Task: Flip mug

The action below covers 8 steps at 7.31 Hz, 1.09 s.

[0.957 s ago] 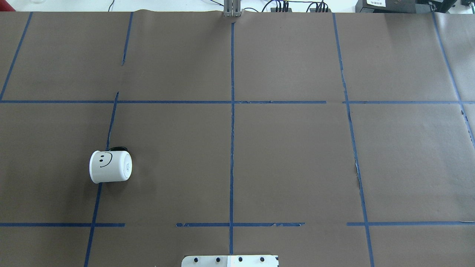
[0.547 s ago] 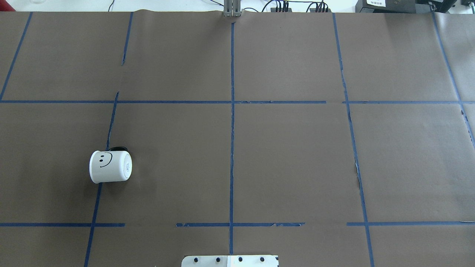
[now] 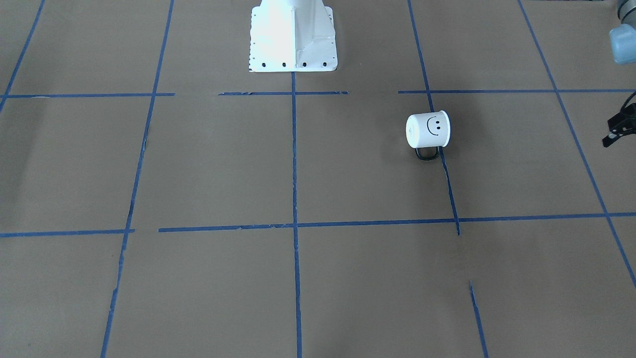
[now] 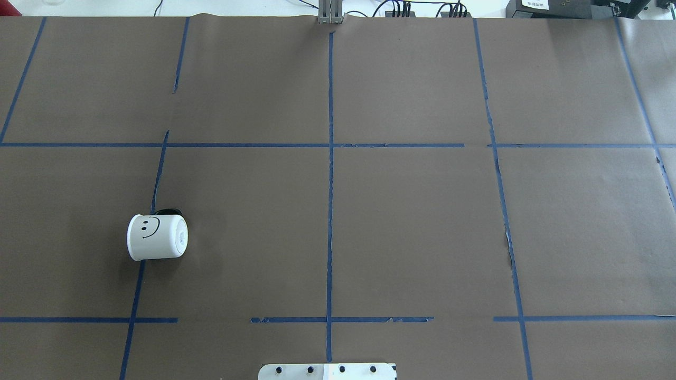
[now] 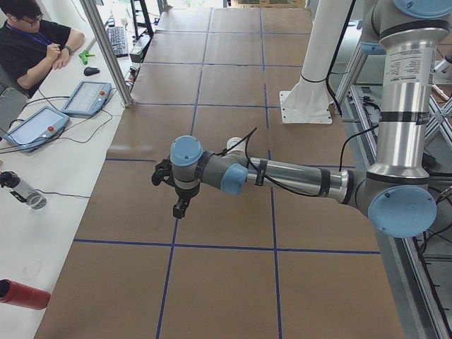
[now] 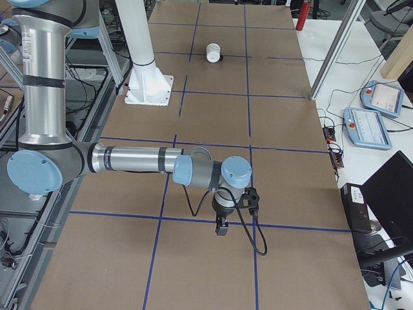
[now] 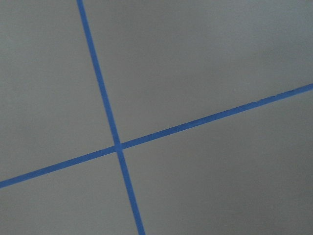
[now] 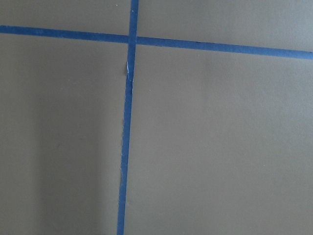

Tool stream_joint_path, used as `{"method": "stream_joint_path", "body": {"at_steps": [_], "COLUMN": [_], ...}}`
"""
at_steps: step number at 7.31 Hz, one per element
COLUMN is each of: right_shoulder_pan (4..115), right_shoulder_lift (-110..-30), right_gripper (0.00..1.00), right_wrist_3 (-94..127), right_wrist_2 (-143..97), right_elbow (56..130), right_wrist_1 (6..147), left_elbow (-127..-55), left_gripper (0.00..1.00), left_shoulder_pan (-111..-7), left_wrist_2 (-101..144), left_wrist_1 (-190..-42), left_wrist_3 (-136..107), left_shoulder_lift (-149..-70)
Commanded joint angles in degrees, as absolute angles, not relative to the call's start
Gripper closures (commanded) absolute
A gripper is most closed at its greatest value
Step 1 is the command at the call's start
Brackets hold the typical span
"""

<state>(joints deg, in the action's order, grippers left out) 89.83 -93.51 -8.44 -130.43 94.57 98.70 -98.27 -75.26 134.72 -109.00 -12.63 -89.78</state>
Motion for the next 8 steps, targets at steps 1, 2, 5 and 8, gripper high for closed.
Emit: {"method": "stream_joint_path", "body": {"at_steps": [1, 2, 5, 8], "right_shoulder_pan": [89.82, 89.82, 89.82, 89.82], "right_shoulder_lift": [-93.52, -93.52, -93.52, -93.52], "right_gripper": [0.00, 0.00, 0.00, 0.00], "right_wrist_3": [-8.44, -8.44, -8.44, -8.44], "right_wrist_2": [-130.43, -130.43, -130.43, -130.43], "right_elbow": [94.57, 94.57, 94.57, 94.57], "right_wrist_1": [98.70, 98.70, 98.70, 98.70], "left_elbow": [-98.53, -98.35, -98.35, -97.65], "left_gripper": [0.00, 0.00, 0.00, 0.00], "left_shoulder_pan": [-64.30, -59.81, -49.87, -41.77], "left_wrist_2": [134.47, 134.21, 123.88, 116.57], "left_wrist_1": [-122.46, -130.26, -152.01, -164.50], "left_wrist_3": [-36.02, -47.87, -73.68, -91.10], "left_shoulder_lift": [-89.56, -89.39, -83.59, -83.58]}}
